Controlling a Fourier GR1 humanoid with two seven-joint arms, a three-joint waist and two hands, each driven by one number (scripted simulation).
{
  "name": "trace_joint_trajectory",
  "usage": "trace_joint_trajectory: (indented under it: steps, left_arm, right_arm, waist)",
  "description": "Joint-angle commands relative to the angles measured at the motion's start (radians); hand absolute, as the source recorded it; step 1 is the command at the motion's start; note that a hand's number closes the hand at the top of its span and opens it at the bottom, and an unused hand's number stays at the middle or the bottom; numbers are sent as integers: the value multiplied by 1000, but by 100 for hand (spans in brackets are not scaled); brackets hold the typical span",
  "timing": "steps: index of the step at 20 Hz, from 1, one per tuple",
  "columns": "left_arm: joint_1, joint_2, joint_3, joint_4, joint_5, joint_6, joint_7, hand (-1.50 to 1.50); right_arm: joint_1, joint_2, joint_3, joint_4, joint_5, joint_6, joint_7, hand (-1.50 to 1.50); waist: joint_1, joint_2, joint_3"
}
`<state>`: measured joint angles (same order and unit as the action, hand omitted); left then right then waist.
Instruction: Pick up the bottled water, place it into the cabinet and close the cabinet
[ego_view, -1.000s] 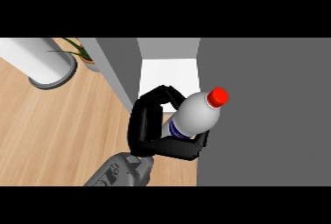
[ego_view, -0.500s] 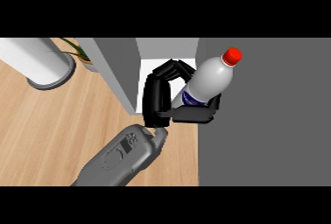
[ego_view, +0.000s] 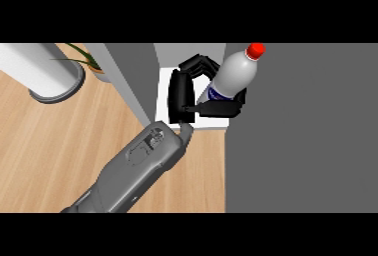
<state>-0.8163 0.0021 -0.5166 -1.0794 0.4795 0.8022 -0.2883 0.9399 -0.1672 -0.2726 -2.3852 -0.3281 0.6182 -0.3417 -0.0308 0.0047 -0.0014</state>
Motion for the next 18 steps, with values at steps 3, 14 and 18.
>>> trace_joint_trajectory:
  steps: [3, 14, 18]
  left_arm:
    - [-80, -2, 54, 192, 30, -53, -23, 150]
    - [-131, -2, 167, 428, 118, -143, -223, 150]
    - [-236, -2, 142, 541, 47, -87, -189, 150]
  right_arm:
    - [28, 4, -3, -104, -126, 12, 56, -150]
    - [-41, -14, -40, 5, -130, 34, 27, -150]
    - [-7, 11, -22, -22, -110, 46, 18, -150]
  waist:
    - [-7, 3, 0]
    - [-2, 4, 1]
    - [-2, 2, 1]
